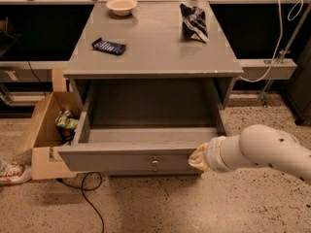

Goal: Close top drawer

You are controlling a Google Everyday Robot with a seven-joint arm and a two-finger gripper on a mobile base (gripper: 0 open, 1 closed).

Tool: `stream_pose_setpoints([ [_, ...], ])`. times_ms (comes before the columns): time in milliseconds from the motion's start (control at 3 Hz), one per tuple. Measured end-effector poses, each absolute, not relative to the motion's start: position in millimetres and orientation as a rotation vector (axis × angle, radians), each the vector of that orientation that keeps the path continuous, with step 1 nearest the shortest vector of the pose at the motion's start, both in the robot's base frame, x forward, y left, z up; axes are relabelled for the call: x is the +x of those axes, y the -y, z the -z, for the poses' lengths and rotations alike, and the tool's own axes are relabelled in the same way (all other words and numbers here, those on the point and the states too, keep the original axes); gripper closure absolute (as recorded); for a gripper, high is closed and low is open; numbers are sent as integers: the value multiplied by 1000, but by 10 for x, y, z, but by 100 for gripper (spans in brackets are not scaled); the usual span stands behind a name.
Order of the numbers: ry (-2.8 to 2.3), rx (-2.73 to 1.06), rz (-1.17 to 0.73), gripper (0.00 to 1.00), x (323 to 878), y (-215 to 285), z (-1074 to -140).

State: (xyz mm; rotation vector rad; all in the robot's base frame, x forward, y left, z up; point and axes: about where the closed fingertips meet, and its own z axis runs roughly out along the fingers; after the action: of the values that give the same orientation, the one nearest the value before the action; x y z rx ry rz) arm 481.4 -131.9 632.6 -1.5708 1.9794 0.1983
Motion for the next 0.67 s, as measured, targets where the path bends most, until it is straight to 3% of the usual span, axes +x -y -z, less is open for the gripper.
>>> stream_pose_setpoints([
  [667,-1753,-1577,-155,100,5235,1014,-6471],
])
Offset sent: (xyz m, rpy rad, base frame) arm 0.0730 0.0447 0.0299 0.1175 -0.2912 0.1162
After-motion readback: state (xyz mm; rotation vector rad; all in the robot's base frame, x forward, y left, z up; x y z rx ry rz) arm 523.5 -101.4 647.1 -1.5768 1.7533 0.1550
